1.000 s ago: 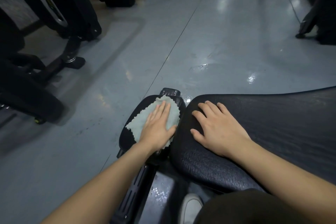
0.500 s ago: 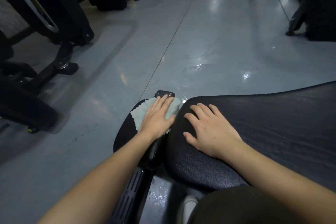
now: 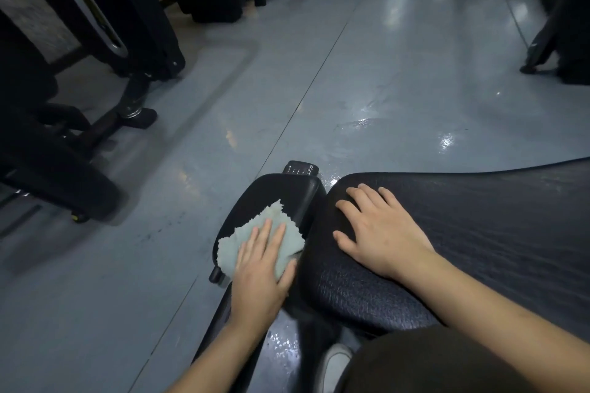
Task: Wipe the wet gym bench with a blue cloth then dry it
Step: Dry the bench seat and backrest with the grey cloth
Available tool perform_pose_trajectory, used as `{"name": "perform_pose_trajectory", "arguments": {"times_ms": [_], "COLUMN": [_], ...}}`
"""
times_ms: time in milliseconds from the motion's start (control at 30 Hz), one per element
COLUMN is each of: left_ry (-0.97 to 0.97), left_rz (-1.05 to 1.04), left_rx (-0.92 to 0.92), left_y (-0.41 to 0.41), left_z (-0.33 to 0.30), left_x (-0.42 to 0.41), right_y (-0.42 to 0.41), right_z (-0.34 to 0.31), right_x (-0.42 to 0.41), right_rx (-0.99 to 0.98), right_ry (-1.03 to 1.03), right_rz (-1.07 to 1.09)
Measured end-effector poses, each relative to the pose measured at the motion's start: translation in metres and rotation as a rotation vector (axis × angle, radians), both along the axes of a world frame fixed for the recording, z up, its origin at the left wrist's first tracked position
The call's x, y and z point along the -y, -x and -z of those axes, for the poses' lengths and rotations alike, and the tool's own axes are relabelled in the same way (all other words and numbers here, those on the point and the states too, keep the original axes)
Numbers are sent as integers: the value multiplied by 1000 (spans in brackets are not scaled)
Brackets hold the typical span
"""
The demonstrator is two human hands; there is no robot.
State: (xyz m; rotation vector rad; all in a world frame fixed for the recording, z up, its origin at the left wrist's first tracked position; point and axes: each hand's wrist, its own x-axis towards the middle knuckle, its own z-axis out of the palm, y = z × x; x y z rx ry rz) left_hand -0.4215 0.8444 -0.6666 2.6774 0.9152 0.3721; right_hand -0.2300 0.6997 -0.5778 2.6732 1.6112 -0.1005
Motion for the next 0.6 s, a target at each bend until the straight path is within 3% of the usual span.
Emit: {"name": "perform_pose_trajectory", "arguments": {"times_ms": [167,600], "left_ry": [116,379], "left_rz": [-252,-348], "left_rx": [51,-199], "left_y": [-8,-16], "left_z": [-3,-15], "left_x": [1,-66], "right_y": [-1,-5], "right_z": [2,10], "right_x": [0,0], "right_rx": [0,3], "right_ry": [0,-39], "right_rz": [1,-34]}}
